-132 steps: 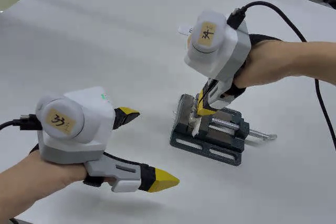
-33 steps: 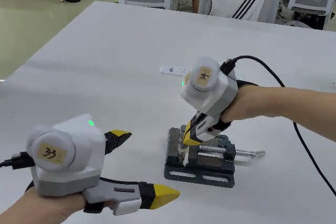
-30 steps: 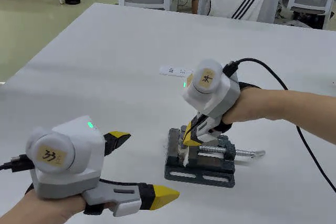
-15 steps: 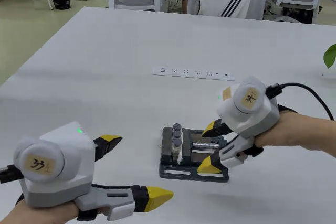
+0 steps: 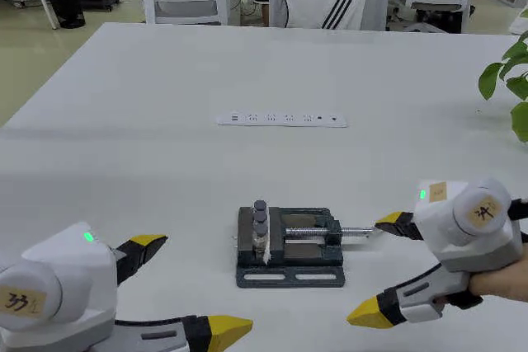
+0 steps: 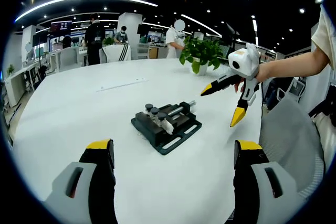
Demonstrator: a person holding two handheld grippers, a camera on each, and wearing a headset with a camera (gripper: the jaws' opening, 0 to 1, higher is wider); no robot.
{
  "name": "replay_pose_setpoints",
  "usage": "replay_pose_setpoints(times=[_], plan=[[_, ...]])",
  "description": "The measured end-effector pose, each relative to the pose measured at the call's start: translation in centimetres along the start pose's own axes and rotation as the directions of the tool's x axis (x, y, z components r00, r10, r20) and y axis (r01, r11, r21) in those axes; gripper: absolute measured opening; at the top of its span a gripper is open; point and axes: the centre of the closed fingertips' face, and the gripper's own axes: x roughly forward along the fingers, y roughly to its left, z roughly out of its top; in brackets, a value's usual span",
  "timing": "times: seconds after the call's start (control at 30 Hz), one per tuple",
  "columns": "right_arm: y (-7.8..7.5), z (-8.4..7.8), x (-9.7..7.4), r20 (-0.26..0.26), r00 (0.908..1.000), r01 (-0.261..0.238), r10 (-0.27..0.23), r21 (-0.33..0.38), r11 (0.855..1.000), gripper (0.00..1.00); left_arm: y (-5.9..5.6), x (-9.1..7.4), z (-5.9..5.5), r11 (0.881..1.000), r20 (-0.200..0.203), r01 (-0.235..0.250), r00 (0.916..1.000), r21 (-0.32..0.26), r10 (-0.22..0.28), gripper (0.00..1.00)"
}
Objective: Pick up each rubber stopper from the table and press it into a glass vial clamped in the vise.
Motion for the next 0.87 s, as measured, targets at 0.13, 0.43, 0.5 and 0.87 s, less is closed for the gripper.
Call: replay_pose_setpoints(times=[0.13, 0.43, 0.5, 0.87], plan=[[0.2, -0.8, -0.4, 0.036, 0.9992, 0.017, -0.019, 0.060, 0.998, 0.98, -0.2, 0.1, 0.1, 1.000, 0.003, -0.002, 1.0000, 0.000, 0.002, 0.96], [0.3, -1.7, -1.1, 0.065, 0.9968, 0.039, -0.047, 0.128, 0.991, 0.99, 0.1, 0.2, 0.2, 1.000, -0.003, -0.009, 1.0000, 0.007, 0.010, 0.99], [0.3, -1.6, -1.3, 0.074, 0.9961, 0.037, -0.048, 0.139, 0.990, 0.99, 0.1, 0.1, 0.2, 1.000, -0.004, -0.014, 0.9999, 0.011, 0.014, 0.99], [1.2, -2.2, -1.3, 0.075, 0.9962, 0.031, -0.044, 0.161, 0.987, 0.99, 0.6, -0.3, -0.1, 1.000, -0.007, -0.028, 0.9996, -0.009, 0.028, 0.99]])
